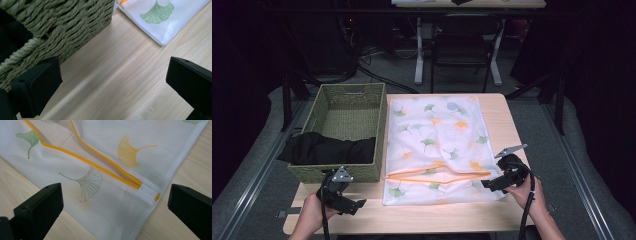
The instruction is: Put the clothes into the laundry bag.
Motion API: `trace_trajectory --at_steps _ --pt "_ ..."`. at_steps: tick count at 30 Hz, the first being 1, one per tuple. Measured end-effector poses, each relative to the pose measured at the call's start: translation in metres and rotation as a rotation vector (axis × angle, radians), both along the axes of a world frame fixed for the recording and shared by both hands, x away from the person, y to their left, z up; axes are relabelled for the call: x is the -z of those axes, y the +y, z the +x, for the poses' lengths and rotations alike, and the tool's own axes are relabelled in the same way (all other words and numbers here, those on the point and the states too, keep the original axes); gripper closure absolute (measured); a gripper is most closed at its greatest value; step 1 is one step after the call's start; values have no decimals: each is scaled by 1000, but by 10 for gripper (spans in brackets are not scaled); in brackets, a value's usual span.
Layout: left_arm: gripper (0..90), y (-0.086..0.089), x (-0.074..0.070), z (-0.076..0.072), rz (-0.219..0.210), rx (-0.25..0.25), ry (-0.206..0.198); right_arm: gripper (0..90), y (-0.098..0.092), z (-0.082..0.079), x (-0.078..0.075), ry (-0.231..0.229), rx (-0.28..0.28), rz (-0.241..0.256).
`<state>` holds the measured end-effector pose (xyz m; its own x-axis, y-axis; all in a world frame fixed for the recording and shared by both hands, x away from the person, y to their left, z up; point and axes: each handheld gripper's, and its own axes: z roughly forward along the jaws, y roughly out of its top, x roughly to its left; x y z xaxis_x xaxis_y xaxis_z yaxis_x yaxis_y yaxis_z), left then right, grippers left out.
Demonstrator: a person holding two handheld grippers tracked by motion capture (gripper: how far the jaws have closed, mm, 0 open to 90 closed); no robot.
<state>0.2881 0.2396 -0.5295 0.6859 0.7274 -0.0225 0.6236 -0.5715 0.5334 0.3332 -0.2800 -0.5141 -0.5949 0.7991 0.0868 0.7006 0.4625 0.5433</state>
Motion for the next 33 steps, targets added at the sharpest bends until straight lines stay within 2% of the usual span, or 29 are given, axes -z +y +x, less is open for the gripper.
trace_trajectory --at_steps 7,11,18,23,25,30,33 --pt "2 1 0 1 0 7 7 0 1 -1 0 -4 -14 -2" --pt "2 4 2 2 -5 -16 10 0 3 -1 -3 -26 -20 14" --pt "2 5 -1 -3 2 -25 -3 0 15 2 -2 -32 -80 5" --pt "2 0 2 -1 2 -9 12 7 22 0 -1 -30 -115 -2" --pt "2 -1 3 -3 12 8 13 7 27 0 -3 -32 -119 -2" --pt "2 -1 1 -4 -1 10 1 13 39 1 -6 -45 -124 -20" --pt "2 -1 2 -2 -5 14 7 11 42 3 -7 -54 -129 -12"
